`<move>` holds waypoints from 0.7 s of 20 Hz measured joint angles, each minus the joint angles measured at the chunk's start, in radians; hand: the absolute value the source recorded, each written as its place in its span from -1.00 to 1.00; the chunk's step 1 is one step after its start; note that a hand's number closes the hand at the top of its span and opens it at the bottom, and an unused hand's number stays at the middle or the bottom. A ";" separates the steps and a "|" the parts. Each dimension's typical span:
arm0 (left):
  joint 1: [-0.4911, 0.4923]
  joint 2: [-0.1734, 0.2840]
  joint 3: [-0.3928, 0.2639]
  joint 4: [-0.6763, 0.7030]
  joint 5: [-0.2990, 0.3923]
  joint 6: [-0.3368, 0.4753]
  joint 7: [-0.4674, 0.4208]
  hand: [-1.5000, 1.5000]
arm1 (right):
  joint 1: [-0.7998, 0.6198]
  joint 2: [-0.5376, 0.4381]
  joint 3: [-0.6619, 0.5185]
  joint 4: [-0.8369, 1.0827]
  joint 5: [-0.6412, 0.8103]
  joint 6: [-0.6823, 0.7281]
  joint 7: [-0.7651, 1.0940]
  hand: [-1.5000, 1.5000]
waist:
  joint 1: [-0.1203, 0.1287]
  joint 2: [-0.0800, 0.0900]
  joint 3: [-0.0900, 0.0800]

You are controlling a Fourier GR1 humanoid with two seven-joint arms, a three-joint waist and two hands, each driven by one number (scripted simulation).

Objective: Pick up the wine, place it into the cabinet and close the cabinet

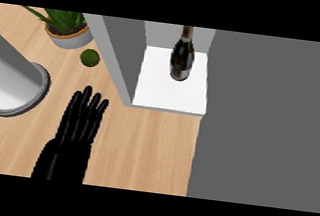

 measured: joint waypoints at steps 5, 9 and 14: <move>0.140 0.094 0.057 -0.118 -0.004 0.001 -0.016 -1.00 | 0.053 -0.027 0.086 -0.041 -0.021 0.080 0.024 1.00 | 0.000 0.000 0.000; 0.272 0.159 0.110 -0.202 0.001 -0.033 -0.064 -1.00 | 0.102 -0.025 0.165 -0.057 -0.052 0.090 0.080 1.00 | 0.001 0.000 -0.001; 0.445 0.237 0.212 -0.294 0.050 -0.108 -0.117 -1.00 | 0.127 0.023 0.315 -0.068 -0.050 0.052 0.128 1.00 | 0.005 -0.001 -0.002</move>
